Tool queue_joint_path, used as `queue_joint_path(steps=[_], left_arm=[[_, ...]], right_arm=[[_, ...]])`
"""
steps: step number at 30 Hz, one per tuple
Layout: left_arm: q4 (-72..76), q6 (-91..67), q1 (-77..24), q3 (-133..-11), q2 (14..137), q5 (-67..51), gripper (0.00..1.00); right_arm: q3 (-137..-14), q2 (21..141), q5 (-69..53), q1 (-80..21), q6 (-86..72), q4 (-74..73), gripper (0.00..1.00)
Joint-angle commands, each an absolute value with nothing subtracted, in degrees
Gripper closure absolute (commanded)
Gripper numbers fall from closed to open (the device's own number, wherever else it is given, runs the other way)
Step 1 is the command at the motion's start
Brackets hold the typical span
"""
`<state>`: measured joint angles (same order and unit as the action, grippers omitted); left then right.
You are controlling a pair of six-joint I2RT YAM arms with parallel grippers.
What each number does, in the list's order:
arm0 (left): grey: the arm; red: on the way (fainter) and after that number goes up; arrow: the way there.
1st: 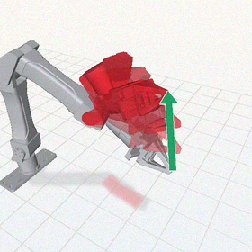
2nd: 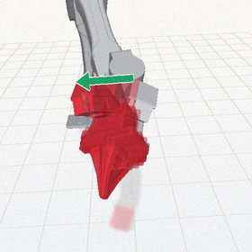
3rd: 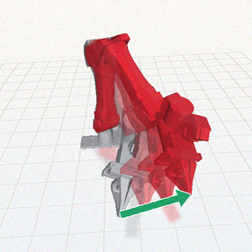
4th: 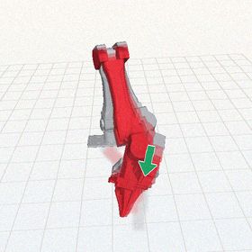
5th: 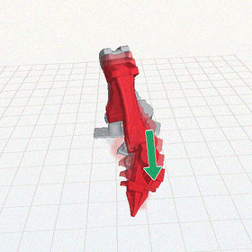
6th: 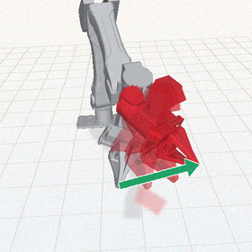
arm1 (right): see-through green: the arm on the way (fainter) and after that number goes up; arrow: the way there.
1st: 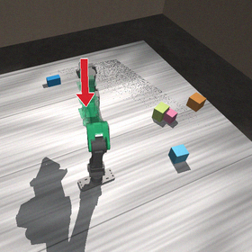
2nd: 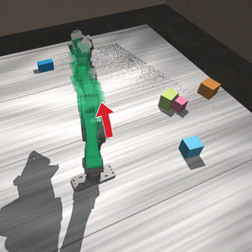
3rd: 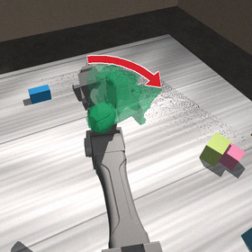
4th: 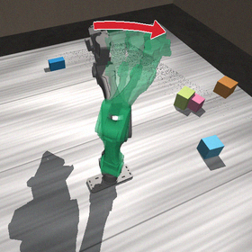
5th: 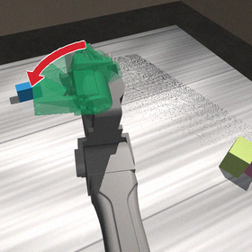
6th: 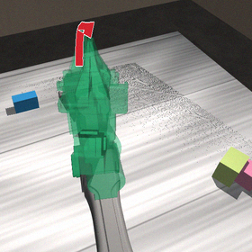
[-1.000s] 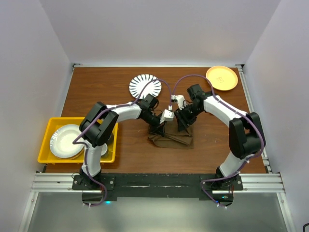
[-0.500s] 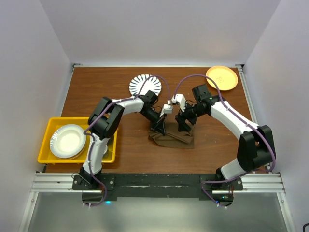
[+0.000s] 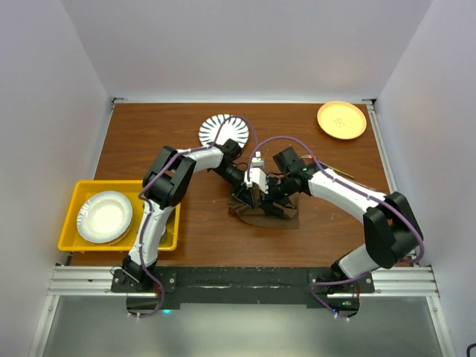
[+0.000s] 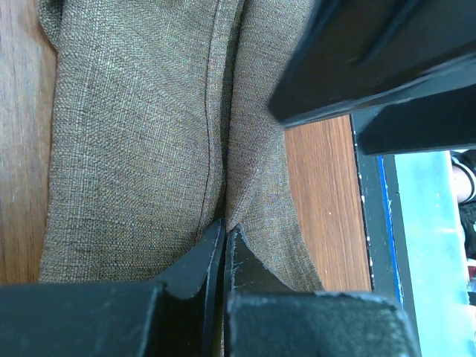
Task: Fold the napkin into a case and place the utensils inside
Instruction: Fold the 2/3-rectangle-folded napkin at the center of the board.
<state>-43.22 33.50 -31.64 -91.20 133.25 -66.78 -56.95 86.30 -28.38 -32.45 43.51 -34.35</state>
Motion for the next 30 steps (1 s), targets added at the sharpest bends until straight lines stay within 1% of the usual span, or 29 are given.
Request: queue_joint_path(steps=[1, 2, 4, 5, 8, 9, 10, 11, 12, 15, 16, 17, 18, 20, 21, 23, 24, 27, 30], left_arm=[[-42.0, 34.9, -30.8, -91.4, 137.4, -56.0, 1.0], [-42.2, 35.1, -30.7, -91.7, 137.6, -56.1, 1.0], [-42.5, 35.0, -30.5, -92.1, 137.9, -56.2, 1.0], [-42.6, 35.0, -30.4, -92.4, 138.1, -56.3, 1.0], [-42.8, 34.9, -30.2, -92.8, 138.2, -56.3, 1.0], [-43.0, 34.9, -30.1, -93.0, 138.4, -56.4, 1.0], [-43.2, 34.9, -30.0, -93.1, 138.5, -56.4, 1.0], [-43.3, 34.9, -30.0, -93.3, 138.6, -56.5, 1.0], [-43.5, 35.1, -30.0, -93.3, 138.7, -56.5, 1.0], [-43.2, 36.0, -29.6, -92.6, 137.6, -57.1, 1.0], [-42.6, 35.9, -29.4, -92.0, 137.0, -58.3, 0.99], [-42.5, 36.4, -29.0, -91.2, 136.4, -59.4, 0.97], [-43.0, 37.4, -28.3, -91.0, 136.1, -60.5, 0.89], [-43.9, 38.8, -27.8, -90.0, 135.2, -63.2, 0.82], [-43.7, 39.3, -27.3, -89.4, 134.6, -63.9, 0.76], [-42.1, 39.2, -26.6, -87.2, 132.3, -66.3, 0.71], [-41.7, 38.9, -26.1, -86.5, 131.3, -67.1, 0.66], [-39.0, 37.4, -24.7, -84.6, 127.8, -69.2, 0.61], [-34.8, 31.6, -22.2, -82.6, 124.4, -70.1, 0.58]], right_arm=[[-55.0, 88.4, -23.4, -33.3, 43.5, -29.0, 0.31], [-54.7, 88.5, -23.0, -33.2, 43.6, -28.7, 0.36], [-54.0, 88.9, -21.7, -33.2, 44.0, -27.7, 0.41], [-53.7, 89.2, -21.6, -33.2, 44.0, -27.4, 0.46], [-53.4, 90.3, -21.3, -33.1, 43.8, -27.0, 0.56], [-53.6, 90.5, -21.2, -33.0, 43.6, -27.0, 0.62], [-53.8, 90.6, -21.1, -33.2, 43.6, -27.2, 0.65], [-54.0, 90.9, -21.3, -33.1, 43.6, -27.3, 0.68], [-54.4, 91.3, -21.5, -33.0, 43.5, -27.6, 0.75], [-55.4, 92.4, -24.2, -32.2, 43.2, -28.8, 0.85], [-55.8, 93.0, -25.8, -32.1, 43.1, -30.3, 0.94], [-56.4, 93.9, -26.5, -31.6, 43.1, -31.5, 1.0], [-57.9, 96.0, -27.2, -31.2, 42.6, -32.3, 1.0], [-59.1, 97.9, -29.3, -29.9, 41.7, -34.2, 1.0], [-60.2, 98.8, -30.0, -29.4, 41.6, -34.6, 1.0], [-61.0, 100.8, -31.8, -28.0, 41.4, -36.0, 1.0], [-61.7, 101.2, -32.3, -27.7, 41.4, -36.5, 1.0], [-62.8, 102.6, -34.4, -26.6, 41.4, -38.5, 1.0], [-63.5, 102.9, -36.3, -25.8, 41.1, -39.9, 1.0]])
